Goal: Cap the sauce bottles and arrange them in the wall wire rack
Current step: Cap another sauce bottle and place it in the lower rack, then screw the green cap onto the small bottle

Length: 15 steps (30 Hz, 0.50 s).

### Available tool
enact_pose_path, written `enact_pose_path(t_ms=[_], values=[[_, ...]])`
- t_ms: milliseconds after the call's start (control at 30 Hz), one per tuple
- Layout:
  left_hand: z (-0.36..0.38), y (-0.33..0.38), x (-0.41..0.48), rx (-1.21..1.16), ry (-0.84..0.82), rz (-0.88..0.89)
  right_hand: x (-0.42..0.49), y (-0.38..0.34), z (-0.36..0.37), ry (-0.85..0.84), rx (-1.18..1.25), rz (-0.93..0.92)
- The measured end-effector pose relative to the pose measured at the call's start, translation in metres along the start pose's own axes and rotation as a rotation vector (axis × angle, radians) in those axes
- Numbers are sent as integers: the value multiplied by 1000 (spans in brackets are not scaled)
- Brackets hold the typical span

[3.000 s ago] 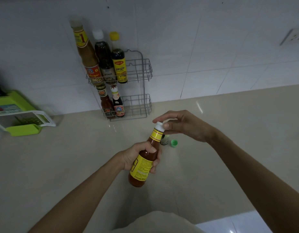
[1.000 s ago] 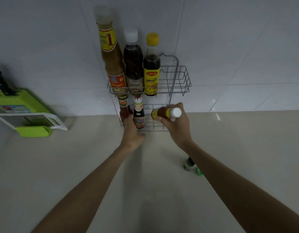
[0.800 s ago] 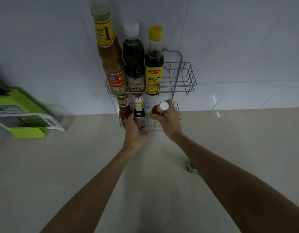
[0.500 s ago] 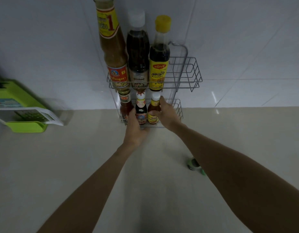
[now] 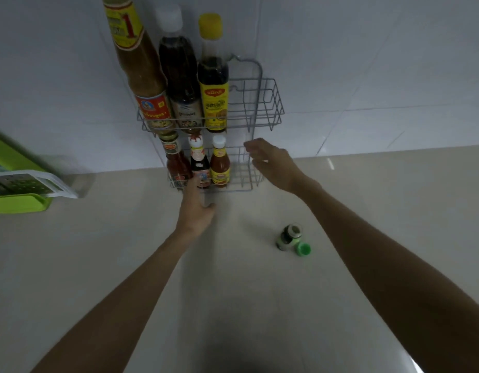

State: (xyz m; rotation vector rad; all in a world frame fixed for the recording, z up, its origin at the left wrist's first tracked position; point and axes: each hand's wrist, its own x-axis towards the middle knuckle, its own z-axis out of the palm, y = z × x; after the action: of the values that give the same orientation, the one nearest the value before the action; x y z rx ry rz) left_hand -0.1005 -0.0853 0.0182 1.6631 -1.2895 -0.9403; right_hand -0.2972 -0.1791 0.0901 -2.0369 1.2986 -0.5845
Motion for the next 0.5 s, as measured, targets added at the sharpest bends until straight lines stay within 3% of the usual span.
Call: enact_pose_path(t_ms=[133, 200, 267, 367, 500], values=[[36, -3, -37, 16, -136, 17, -89, 52, -28, 166, -132, -5], [59, 2, -52, 57, -228, -6, -125, 79, -23, 66, -196, 128], [83, 9, -63, 109, -330, 1, -152, 101, -10, -141, -238, 261], [114, 22, -73, 178, -435, 2, -182, 121, 16, -279, -291, 323], [144, 32, -71, 180, -452, -75, -189, 131, 35, -86, -264, 280]])
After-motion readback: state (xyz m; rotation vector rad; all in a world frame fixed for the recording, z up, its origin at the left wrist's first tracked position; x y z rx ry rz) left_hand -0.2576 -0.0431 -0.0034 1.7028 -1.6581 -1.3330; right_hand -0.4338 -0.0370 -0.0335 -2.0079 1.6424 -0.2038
